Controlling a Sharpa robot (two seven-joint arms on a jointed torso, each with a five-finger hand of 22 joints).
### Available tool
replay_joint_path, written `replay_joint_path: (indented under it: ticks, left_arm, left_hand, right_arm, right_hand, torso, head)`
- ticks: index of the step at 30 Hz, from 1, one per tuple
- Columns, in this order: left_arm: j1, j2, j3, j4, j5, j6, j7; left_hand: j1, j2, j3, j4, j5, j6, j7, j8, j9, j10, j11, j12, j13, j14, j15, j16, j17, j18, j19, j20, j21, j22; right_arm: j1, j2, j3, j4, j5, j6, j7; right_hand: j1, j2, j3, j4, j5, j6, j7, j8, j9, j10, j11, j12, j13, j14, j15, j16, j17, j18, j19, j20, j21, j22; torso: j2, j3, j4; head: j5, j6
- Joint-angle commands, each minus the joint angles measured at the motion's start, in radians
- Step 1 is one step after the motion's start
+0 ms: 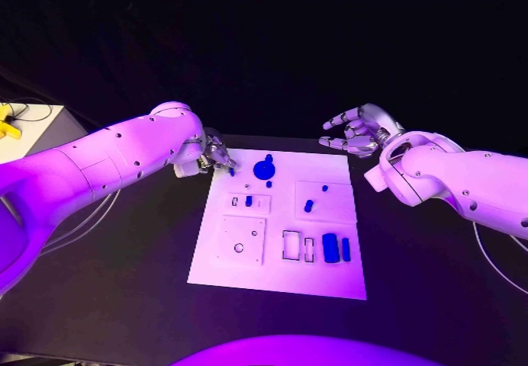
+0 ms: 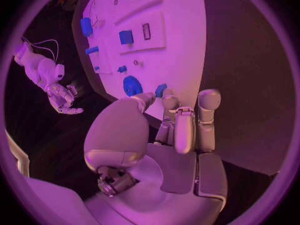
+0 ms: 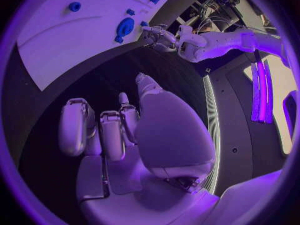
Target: Assemble the parts on the task board
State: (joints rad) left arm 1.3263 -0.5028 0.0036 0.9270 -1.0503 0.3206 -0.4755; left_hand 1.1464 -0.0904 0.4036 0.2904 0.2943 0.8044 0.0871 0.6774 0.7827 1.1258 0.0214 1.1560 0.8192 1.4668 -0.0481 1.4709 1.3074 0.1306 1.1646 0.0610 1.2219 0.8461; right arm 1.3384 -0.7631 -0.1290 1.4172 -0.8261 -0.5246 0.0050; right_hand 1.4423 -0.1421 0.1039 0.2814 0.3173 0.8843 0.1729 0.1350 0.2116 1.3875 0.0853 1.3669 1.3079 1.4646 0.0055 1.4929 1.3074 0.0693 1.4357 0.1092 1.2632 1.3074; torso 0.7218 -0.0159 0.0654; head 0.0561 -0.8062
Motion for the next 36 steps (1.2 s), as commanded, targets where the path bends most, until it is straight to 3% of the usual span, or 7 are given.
replay_joint_path:
  ticks: [1, 19, 22, 25, 27, 30, 36]
  left_arm:
    - [0.0, 0.001, 0.0, 0.005, 0.022, -0.007, 0.008]
    - [0.0, 0.001, 0.0, 0.005, 0.026, 0.034, 0.008]
    - [0.0, 0.0, -0.001, 0.007, 0.025, 0.03, 0.013]
    - [0.0, -0.004, -0.001, 0.012, 0.029, 0.019, 0.022]
    - [0.0, -0.009, -0.001, 0.018, 0.035, 0.009, 0.027]
    - [0.0, -0.021, -0.001, 0.036, 0.051, -0.015, 0.036]
    - [0.0, -0.066, -0.001, 0.103, 0.089, -0.059, 0.047]
  left_hand:
    - [0.019, 0.006, 0.019, -0.002, 0.002, 0.001, -0.004, 0.008, 0.003, -0.001, -0.009, 0.003, -0.004, 0.032, 0.002, 0.004, 0.066, 0.012, 0.0, 0.002, 0.003, 0.0]
    - [0.106, -0.013, 0.108, -0.016, 0.001, -0.01, -0.008, 0.025, 0.01, -0.004, -0.012, 0.003, -0.011, 0.032, 0.0, 0.008, 0.069, 0.011, -0.003, 0.001, 0.006, 0.005]
    - [0.137, -0.027, 0.175, -0.035, 0.003, -0.015, -0.009, 0.033, 0.013, -0.002, -0.014, 0.002, -0.014, 0.033, -0.002, 0.011, 0.072, 0.01, -0.001, 0.0, 0.01, 0.011]
    - [0.154, -0.054, 0.307, -0.091, 0.0, -0.024, -0.003, 0.051, 0.026, 0.003, -0.011, -0.002, -0.02, 0.035, 0.0, 0.014, 0.076, 0.009, -0.002, 0.0, 0.016, 0.017]
    - [0.152, -0.055, 0.314, -0.094, 0.0, -0.024, -0.003, 0.053, 0.027, 0.005, -0.011, -0.001, -0.018, 0.035, 0.0, 0.015, 0.076, 0.009, -0.001, 0.0, 0.017, 0.018]
    - [0.138, -0.07, 0.37, -0.126, 0.001, -0.023, -0.002, 0.065, 0.035, 0.014, -0.011, 0.004, -0.013, 0.039, 0.0, 0.02, 0.085, 0.007, 0.005, 0.001, 0.027, 0.032]
    - [0.114, -0.09, 0.435, -0.166, 0.003, -0.011, -0.004, 0.078, 0.042, 0.035, -0.014, 0.016, 0.001, 0.047, -0.003, 0.028, 0.1, 0.004, 0.019, -0.001, 0.045, 0.057]
  right_arm:
    - [-0.001, 0.001, 0.0, 0.0, -0.002, 0.009, 0.009]
    - [-0.002, 0.003, 0.0, -0.001, -0.002, 0.014, 0.008]
    - [-0.002, 0.003, 0.0, -0.001, -0.002, 0.014, 0.009]
    - [-0.002, 0.003, 0.0, -0.001, -0.002, 0.014, 0.009]
    - [-0.002, 0.003, 0.0, -0.001, -0.002, 0.014, 0.009]
    - [-0.002, 0.002, 0.0, -0.001, -0.002, 0.013, 0.01]
    - [-0.003, -0.001, 0.0, -0.001, -0.002, 0.012, 0.01]
  right_hand:
    - [-0.005, -0.004, 0.005, 0.002, 0.006, -0.006, 0.0, 0.003, -0.001, -0.008, -0.001, -0.004, 0.021, 0.06, 0.001, -0.004, 0.09, 0.006, -0.005, -0.001, -0.006, 0.028]
    - [-0.005, -0.004, 0.007, 0.001, 0.006, -0.006, 0.0, 0.004, -0.001, -0.007, -0.001, -0.003, 0.022, 0.06, 0.0, -0.004, 0.09, 0.006, -0.005, -0.002, -0.006, 0.028]
    - [-0.005, -0.004, 0.007, 0.001, 0.006, -0.006, 0.0, 0.004, -0.001, -0.007, -0.001, -0.003, 0.022, 0.06, 0.0, -0.004, 0.09, 0.006, -0.005, -0.002, -0.006, 0.028]
    - [-0.005, -0.004, 0.007, 0.001, 0.006, -0.006, 0.0, 0.004, -0.001, -0.007, -0.001, -0.003, 0.022, 0.06, 0.0, -0.004, 0.09, 0.006, -0.005, -0.002, -0.006, 0.028]
    - [-0.005, -0.004, 0.007, 0.001, 0.006, -0.006, 0.0, 0.004, -0.001, -0.007, -0.001, -0.003, 0.022, 0.06, 0.0, -0.004, 0.09, 0.006, -0.005, -0.002, -0.006, 0.028]
    - [-0.005, -0.004, 0.009, 0.002, 0.007, -0.005, 0.0, 0.004, -0.001, -0.006, -0.001, -0.002, 0.023, 0.061, 0.0, -0.004, 0.091, 0.006, -0.004, -0.002, -0.006, 0.028]
    - [-0.005, -0.004, 0.009, 0.002, 0.007, -0.005, 0.0, 0.004, -0.001, -0.006, -0.001, -0.002, 0.023, 0.061, 0.0, -0.004, 0.091, 0.006, -0.004, -0.002, -0.006, 0.028]
  torso:
    - [0.0, 0.0, -0.0001]
    - [0.0, 0.0002, -0.0001]
    - [0.0, 0.0002, 0.0001]
    - [-0.001, 0.0003, -0.0002]
    - [0.0, 0.0005, 0.0]
    - [0.0, 0.0007, 0.0001]
    - [-0.002, 0.0005, 0.0013]
  head:
    - [0.0, -0.001]
    - [0.0, -0.006]
    - [0.001, -0.006]
    - [0.002, -0.006]
    - [0.002, -0.006]
    - [0.002, -0.007]
    - [0.002, -0.007]
